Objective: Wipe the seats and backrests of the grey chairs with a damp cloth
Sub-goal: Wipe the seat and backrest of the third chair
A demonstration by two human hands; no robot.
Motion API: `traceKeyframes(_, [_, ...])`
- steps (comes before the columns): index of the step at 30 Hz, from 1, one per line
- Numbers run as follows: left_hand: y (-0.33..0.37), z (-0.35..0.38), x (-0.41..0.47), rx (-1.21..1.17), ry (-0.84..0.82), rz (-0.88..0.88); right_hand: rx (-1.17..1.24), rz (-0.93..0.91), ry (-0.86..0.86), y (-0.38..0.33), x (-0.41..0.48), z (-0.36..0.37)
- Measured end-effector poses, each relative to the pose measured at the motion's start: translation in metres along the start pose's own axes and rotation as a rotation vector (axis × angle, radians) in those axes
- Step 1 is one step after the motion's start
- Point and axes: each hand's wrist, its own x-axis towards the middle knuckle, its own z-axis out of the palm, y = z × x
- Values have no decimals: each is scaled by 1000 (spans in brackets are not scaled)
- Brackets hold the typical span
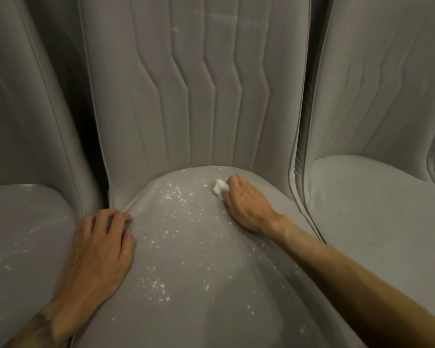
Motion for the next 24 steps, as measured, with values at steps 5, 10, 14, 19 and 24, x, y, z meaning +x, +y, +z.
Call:
traceKeyframes(5, [-2,-3,0,77,-88,3,-82,184,12,25,24,-18])
traceKeyframes(10, [4,-8,-1,10,-86,-52,2,-61,17,-7,5,8])
traceKeyframes(14, [1,-7,-1,-33,3,-31,-94,19,16,16,18,-12])
traceKeyframes(19, [-4,0,-3,204,-7,177,-69,-44,41,-11,5,6])
traceKeyframes(24, [-5,1,-3,236,26,215,-72,-162,-47,-4,4,-9])
